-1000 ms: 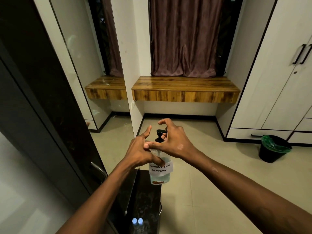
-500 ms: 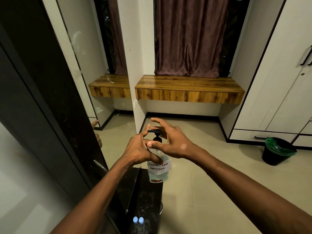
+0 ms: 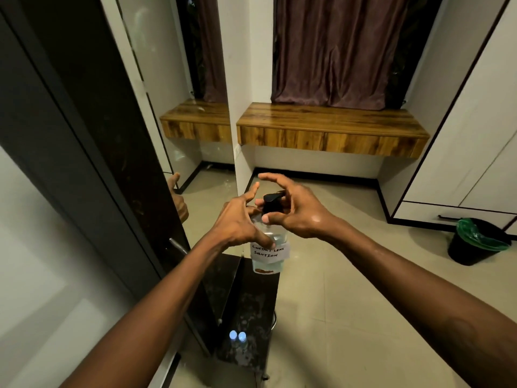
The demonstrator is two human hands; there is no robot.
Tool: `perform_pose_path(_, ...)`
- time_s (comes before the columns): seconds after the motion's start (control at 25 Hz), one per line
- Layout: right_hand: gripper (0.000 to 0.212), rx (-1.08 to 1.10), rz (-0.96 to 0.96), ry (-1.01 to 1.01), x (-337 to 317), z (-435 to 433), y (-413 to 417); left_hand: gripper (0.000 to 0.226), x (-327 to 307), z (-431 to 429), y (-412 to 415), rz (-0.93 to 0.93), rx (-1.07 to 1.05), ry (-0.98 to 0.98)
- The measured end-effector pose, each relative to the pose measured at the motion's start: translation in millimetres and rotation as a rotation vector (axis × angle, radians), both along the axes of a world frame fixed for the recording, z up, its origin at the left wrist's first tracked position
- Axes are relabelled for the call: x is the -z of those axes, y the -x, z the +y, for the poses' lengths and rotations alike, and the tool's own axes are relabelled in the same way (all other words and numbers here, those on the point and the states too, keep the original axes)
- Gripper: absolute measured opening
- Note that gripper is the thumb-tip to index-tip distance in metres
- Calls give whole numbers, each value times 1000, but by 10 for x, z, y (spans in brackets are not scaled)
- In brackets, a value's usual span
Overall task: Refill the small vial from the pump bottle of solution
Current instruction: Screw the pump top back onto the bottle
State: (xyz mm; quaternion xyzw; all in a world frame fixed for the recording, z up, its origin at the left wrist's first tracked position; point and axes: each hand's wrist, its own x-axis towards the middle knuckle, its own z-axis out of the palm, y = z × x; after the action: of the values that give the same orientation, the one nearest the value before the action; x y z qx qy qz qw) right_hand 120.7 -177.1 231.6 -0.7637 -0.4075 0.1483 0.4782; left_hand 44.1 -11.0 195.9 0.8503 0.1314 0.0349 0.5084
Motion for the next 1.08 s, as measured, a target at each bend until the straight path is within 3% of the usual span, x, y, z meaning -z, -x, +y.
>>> perform_pose_path(0.12, 71, 221, -373, 20, 157, 77, 15, 151, 94, 25, -54, 26, 25, -29)
perform_pose_path(0.2, 64, 212, -462, 29, 230, 129, 41, 152, 182, 37, -65, 44, 46, -85)
perform_pose_path(0.4, 71, -101, -221, 268, 230, 58, -36, 128, 332, 58, -74, 56, -14, -129)
perform_pose_path(0.52, 55, -76, -320, 255, 432, 70, 20, 141, 541, 87, -64, 51, -5, -176)
perform_pose_path(0.68, 43, -94, -484, 232, 929, 252, 255, 139, 992, 192, -1, 60, -44, -272)
perform_pose_path(1.08, 43, -186, -159, 336, 2129, 506, 325, 139, 2014, 124, 339, 326, -217, -139)
